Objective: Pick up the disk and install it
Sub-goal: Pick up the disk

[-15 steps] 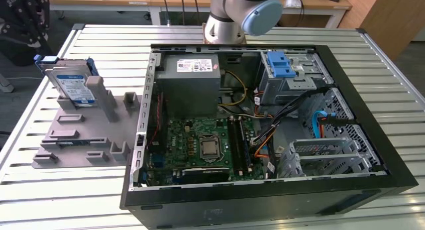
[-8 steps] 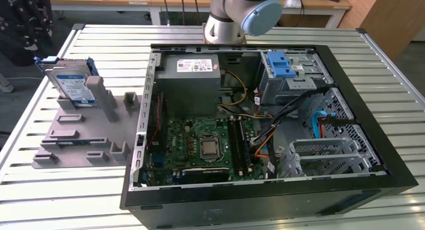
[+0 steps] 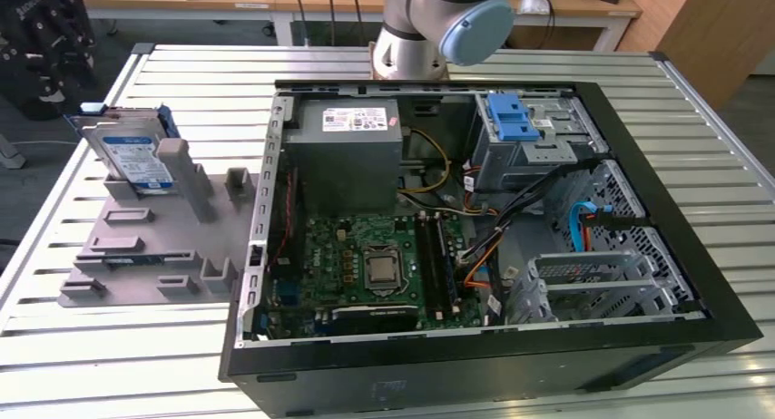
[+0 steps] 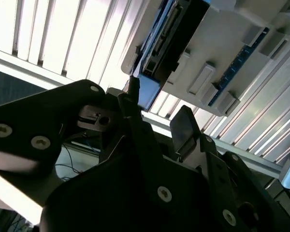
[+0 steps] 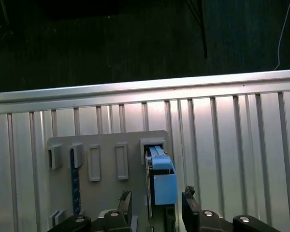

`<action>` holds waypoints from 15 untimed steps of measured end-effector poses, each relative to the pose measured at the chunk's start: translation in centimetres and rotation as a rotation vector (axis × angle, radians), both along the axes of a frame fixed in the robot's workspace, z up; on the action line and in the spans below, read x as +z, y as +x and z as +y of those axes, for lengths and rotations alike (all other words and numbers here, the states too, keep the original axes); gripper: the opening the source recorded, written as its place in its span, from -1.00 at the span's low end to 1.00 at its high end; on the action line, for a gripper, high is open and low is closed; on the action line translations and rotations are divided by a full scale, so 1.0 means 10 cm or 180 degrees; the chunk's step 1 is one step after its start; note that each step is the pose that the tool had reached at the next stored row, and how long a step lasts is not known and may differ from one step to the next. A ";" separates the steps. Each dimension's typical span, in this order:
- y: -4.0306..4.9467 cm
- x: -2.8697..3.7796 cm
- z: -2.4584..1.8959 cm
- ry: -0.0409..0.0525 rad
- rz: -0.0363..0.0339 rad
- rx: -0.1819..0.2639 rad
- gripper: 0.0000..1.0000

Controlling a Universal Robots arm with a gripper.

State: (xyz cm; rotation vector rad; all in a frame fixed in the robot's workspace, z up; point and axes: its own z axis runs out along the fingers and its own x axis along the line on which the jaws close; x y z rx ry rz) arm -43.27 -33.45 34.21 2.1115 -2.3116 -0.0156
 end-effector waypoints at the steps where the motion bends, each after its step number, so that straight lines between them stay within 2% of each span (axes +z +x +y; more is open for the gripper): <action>1: -0.019 -0.019 0.000 0.0000 -0.0001 0.0001 0.06; 9: 0.021 -0.159 0.020 0.0000 -0.0003 0.0003 0.06; 15: -0.015 -0.195 0.020 0.0001 -0.0003 0.0048 0.06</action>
